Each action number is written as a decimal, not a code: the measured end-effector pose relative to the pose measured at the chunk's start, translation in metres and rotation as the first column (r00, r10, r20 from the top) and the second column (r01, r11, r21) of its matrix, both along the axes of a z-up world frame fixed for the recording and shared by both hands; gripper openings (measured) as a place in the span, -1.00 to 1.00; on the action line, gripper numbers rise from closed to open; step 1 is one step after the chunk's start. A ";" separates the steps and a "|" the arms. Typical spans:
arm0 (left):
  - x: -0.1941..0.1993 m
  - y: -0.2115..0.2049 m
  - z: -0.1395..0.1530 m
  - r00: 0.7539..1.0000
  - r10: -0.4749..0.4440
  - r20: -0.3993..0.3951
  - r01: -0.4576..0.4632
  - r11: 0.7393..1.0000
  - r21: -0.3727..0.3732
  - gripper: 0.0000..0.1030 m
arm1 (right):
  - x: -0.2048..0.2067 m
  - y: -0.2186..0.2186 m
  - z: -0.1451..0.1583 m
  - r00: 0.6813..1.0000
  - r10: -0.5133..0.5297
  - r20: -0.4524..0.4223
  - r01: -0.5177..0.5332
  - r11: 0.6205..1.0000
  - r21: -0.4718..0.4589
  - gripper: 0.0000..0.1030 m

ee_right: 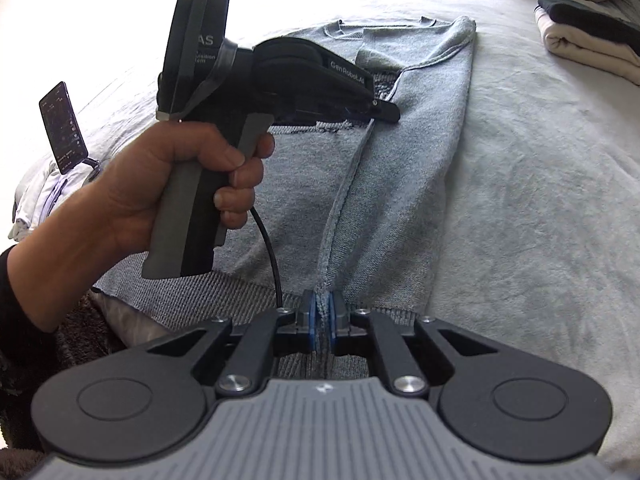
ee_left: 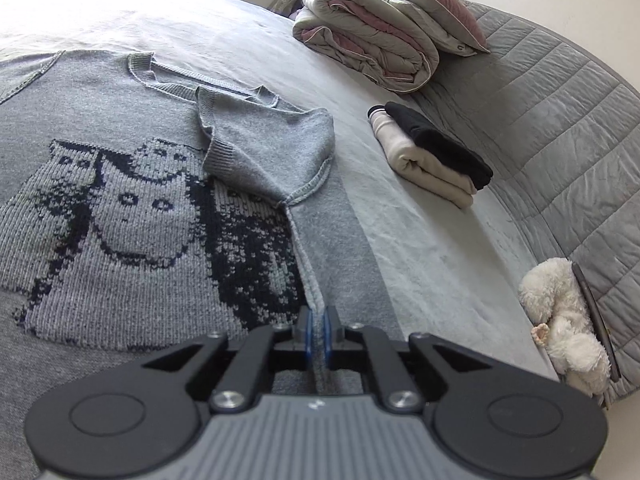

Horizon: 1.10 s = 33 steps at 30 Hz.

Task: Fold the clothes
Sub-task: 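Pinch the folded edge with both tools and release to smooth it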

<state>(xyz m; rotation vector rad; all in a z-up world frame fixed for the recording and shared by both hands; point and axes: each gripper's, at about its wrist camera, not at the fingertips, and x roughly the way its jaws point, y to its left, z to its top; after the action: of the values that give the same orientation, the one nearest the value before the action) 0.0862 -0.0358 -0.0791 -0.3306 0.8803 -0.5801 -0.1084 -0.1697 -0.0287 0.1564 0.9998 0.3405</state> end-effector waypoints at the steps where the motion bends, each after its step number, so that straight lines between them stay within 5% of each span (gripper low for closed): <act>1: 0.000 0.001 0.001 1.000 0.003 0.008 -0.003 1.000 0.014 -0.89 | 0.002 0.002 -0.004 1.000 0.002 -0.006 -0.002 1.000 -0.001 -0.82; 5: -0.001 0.003 0.006 0.999 0.021 0.042 -0.024 0.996 0.082 -0.84 | 0.002 0.007 -0.012 0.999 0.029 -0.026 -0.029 1.000 0.001 -0.64; 10: 0.000 0.009 0.016 0.996 0.017 0.086 -0.022 0.998 0.060 -0.79 | -0.004 -0.003 0.003 0.998 0.053 -0.017 -0.051 0.996 0.067 -0.63; 12: 0.001 0.007 0.017 0.996 -0.002 0.085 -0.003 0.998 0.065 -0.71 | -0.006 -0.015 0.008 1.000 0.000 0.015 -0.001 0.998 0.065 -0.55; 14: 0.004 0.004 0.014 0.998 -0.025 0.065 0.020 0.997 0.073 -0.30 | -0.007 -0.027 0.012 0.996 -0.069 0.051 0.067 0.997 0.048 -0.24; 21: 0.010 -0.006 -0.002 0.998 -0.020 0.060 0.018 0.999 0.035 -0.29 | -0.016 -0.047 -0.013 0.981 -0.193 0.031 0.193 0.981 -0.008 -0.14; 22: 0.009 -0.008 -0.002 0.997 -0.018 0.072 0.015 0.999 0.049 -0.31 | -0.017 -0.046 -0.016 0.981 -0.189 0.036 0.189 0.982 -0.005 -0.18; 23: 0.007 -0.009 -0.003 0.996 -0.017 0.083 0.011 0.998 0.062 -0.56 | -0.019 -0.043 -0.016 0.983 -0.176 0.046 0.177 0.984 -0.007 -0.23; 24: 0.006 -0.011 -0.003 0.995 -0.015 0.095 0.008 0.997 0.075 -0.87 | -0.020 -0.041 -0.017 0.986 -0.161 0.052 0.162 0.987 -0.005 -0.57; 25: 0.005 -0.013 -0.004 0.994 -0.014 0.106 0.004 0.996 0.089 -0.95 | -0.021 -0.039 -0.017 0.986 -0.156 0.055 0.157 0.988 -0.006 -0.87; 33: -0.004 -0.024 -0.005 0.984 -0.007 0.179 -0.024 0.985 0.169 -0.86 | -0.025 -0.035 -0.016 0.987 -0.160 0.026 0.161 0.983 -0.089 -0.83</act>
<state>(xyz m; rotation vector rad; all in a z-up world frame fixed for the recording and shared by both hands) 0.0818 -0.0600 -0.0841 -0.1243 0.7481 -0.5139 -0.1334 -0.2048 -0.0446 0.1501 0.9756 0.1486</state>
